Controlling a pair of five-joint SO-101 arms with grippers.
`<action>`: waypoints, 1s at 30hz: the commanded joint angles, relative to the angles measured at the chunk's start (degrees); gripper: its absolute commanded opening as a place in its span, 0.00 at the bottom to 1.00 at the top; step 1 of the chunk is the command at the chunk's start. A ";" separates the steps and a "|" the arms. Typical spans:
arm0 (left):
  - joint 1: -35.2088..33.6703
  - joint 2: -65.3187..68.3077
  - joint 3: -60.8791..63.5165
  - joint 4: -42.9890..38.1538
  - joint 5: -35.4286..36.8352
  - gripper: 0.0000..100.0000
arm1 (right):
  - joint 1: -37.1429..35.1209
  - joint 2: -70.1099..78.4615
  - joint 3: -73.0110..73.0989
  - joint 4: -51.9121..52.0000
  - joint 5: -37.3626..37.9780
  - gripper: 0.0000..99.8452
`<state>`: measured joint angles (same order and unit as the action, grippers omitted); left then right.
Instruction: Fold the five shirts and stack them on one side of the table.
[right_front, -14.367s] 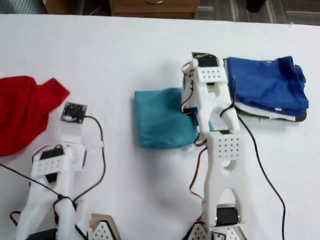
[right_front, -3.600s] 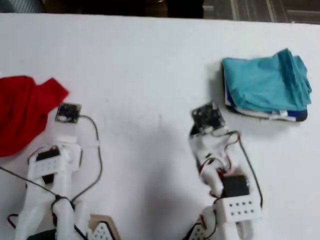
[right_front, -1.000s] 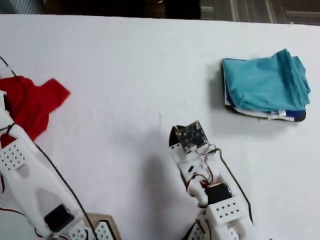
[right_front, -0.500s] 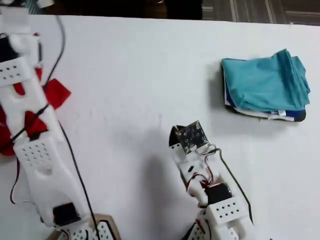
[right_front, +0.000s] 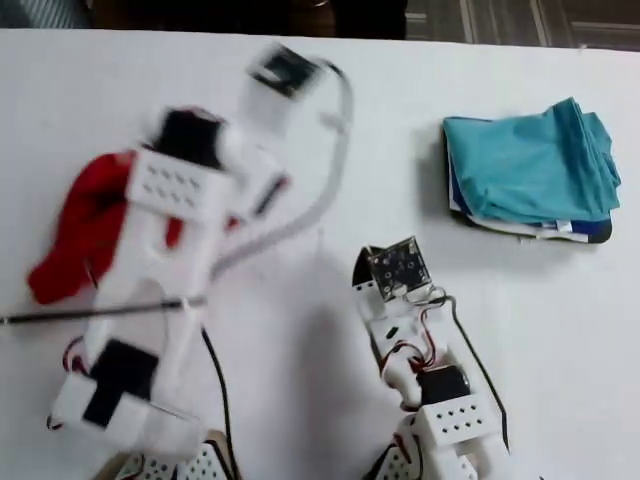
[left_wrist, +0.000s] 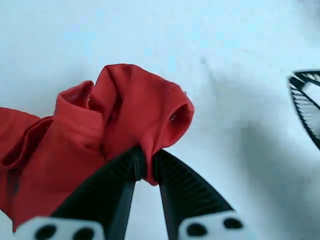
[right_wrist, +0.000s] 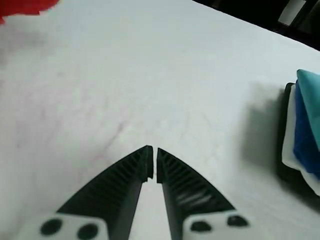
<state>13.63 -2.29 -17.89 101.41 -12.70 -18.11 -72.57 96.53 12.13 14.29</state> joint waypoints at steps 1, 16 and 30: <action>4.92 -6.07 5.76 0.09 0.44 0.03 | 0.48 -1.19 0.09 -1.27 -0.62 0.02; -6.86 -6.42 -1.45 0.00 0.35 0.22 | 0.48 -1.19 0.09 -1.27 -0.62 0.02; -28.40 5.19 11.21 -16.70 0.53 0.22 | -1.01 -1.19 0.09 -1.19 -0.53 0.02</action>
<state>-16.62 0.97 -6.73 85.32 -12.62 -18.29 -72.57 96.53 12.13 14.29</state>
